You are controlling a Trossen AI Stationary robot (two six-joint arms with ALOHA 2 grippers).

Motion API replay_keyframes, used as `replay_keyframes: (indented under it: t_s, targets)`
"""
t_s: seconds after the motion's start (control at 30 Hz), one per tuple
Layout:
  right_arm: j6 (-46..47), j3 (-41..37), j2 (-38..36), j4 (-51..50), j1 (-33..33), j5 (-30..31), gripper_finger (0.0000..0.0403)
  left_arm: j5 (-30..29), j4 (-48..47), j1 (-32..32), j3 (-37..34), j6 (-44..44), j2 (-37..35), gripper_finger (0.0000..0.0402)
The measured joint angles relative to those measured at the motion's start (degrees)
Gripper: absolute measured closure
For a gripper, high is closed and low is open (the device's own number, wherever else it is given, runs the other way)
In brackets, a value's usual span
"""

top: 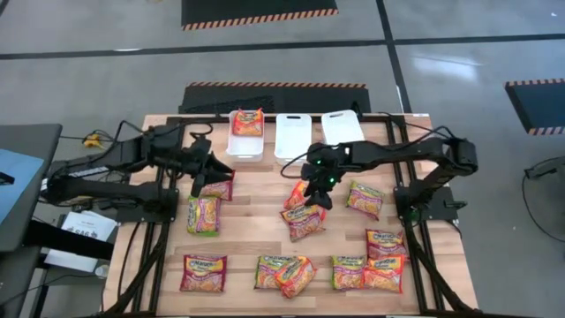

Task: Sort Maruchan noodles
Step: Put the red noodle pack into the right white bin

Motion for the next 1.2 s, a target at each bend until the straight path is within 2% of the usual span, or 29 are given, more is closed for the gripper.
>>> replay_keyframes:
  t_s: [0.17, 0.53, 0.77, 1.2]
  targets:
    - [-0.76, 0.00, 3.69, 0.51, 0.85, 0.47, 0.0168, -3.06, 0.46, -0.97, -3.00, -1.48, -0.88, 0.0285]
    - [-1.58, 0.00, 8.15, 1.53, 1.22, 1.71, 0.0168, -4.04, 0.03, -2.09, -3.96, -1.62, 0.31, 0.0285]
    - [-1.67, 0.00, 8.11, 0.74, 1.22, 5.50, 0.0168, -4.06, -0.21, -2.09, -3.96, -1.62, 0.34, 0.0285]
    - [-2.42, 0.00, 8.11, -3.95, 2.24, 6.42, 0.0168, -4.16, -0.24, -2.09, -3.96, -0.48, 0.34, 0.0285]
